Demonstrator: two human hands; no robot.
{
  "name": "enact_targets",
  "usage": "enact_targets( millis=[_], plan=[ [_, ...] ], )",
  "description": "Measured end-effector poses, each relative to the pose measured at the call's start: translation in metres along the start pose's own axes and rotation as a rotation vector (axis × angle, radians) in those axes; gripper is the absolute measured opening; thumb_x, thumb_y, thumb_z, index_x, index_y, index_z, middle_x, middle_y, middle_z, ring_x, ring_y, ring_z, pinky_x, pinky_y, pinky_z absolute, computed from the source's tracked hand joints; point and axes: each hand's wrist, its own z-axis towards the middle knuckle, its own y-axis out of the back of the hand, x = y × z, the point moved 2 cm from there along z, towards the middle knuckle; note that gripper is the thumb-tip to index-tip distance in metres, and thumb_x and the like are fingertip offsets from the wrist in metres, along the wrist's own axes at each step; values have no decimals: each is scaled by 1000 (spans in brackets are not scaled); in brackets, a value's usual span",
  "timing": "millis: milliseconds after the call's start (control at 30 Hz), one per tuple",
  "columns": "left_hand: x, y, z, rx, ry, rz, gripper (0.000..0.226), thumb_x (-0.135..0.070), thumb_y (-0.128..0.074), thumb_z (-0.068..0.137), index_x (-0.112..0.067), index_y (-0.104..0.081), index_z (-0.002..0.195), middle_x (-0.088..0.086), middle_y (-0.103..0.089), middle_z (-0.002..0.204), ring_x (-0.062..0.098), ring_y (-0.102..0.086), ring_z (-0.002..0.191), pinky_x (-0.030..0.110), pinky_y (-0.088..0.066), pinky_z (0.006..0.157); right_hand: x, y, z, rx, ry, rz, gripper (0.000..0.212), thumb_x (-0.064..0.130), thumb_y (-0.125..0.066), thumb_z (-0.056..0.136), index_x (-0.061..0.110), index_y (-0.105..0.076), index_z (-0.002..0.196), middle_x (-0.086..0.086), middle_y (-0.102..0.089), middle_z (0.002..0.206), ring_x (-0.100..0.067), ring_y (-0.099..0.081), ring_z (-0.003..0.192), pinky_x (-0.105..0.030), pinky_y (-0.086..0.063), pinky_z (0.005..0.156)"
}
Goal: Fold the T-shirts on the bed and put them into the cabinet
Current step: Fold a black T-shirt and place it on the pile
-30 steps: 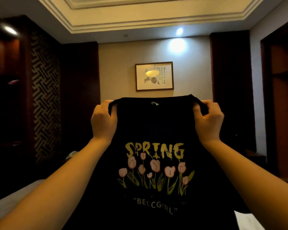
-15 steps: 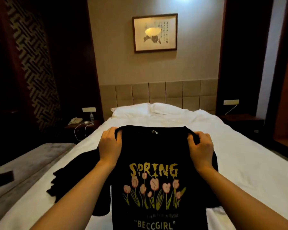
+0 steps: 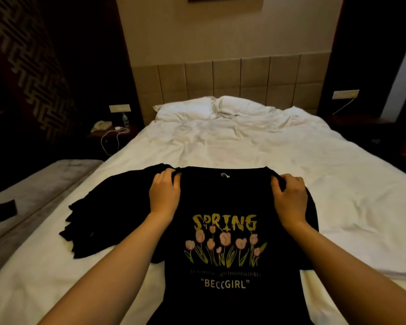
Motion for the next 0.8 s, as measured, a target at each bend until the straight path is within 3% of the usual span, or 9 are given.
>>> enact_targets(
  millis=[300, 567, 800],
  plan=[
    [40, -97, 33, 103, 44, 79, 29, -33, -46, 105, -9, -63, 108, 7, -65, 102, 26, -56, 102, 40, -47, 77, -53, -70, 31, 132, -39, -128, 33, 33, -49, 103, 4, -62, 99, -2, -49, 89, -30, -49, 106, -35, -34, 73],
    [100, -194, 27, 196, 109, 141, 29, -32, -48, 104, -7, -61, 95, 11, -64, 92, 30, -57, 92, 38, -39, 68, -116, -143, 42, 233, -19, -271, 34, 33, -50, 102, 6, -55, 82, -2, -50, 75, -29, -48, 103, -36, -32, 64],
    [136, -254, 14, 306, 137, 171, 29, -31, -48, 104, -6, -59, 94, 13, -63, 89, 34, -58, 87, 45, -48, 67, -170, -193, 36, 344, -63, -330, 36, 34, -50, 102, 7, -52, 80, -3, -48, 73, -31, -47, 101, -36, -30, 63]
  ],
)
